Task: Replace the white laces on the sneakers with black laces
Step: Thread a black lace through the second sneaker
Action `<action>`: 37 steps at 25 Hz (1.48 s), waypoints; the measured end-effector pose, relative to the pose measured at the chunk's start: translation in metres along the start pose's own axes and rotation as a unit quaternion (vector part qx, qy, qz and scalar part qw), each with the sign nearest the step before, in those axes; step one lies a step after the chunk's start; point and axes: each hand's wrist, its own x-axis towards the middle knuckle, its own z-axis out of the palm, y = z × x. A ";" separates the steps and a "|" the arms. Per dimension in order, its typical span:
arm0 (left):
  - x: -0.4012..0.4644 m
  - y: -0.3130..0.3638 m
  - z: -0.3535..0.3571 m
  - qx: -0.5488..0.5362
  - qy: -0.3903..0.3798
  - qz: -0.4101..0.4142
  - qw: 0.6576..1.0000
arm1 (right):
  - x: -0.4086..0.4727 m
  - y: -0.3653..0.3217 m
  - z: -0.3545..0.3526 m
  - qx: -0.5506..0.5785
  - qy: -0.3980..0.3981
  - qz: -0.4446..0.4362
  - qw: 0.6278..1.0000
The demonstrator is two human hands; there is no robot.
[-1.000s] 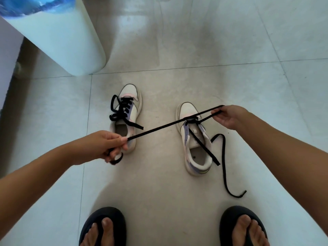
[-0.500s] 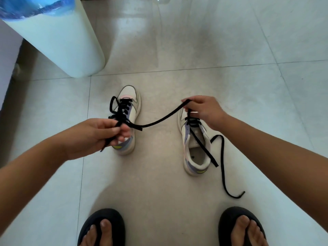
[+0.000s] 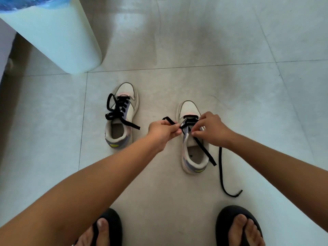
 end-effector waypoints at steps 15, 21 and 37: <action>0.004 -0.007 0.010 0.047 0.024 0.073 0.996 | 0.009 0.001 0.020 0.077 0.057 0.021 0.995; 0.004 -0.002 0.007 0.028 0.017 0.061 0.998 | 0.011 0.001 0.022 0.079 0.065 0.024 0.994; 0.007 -0.004 0.012 0.053 0.031 0.051 0.997 | 0.014 0.003 0.026 0.086 0.081 0.020 0.993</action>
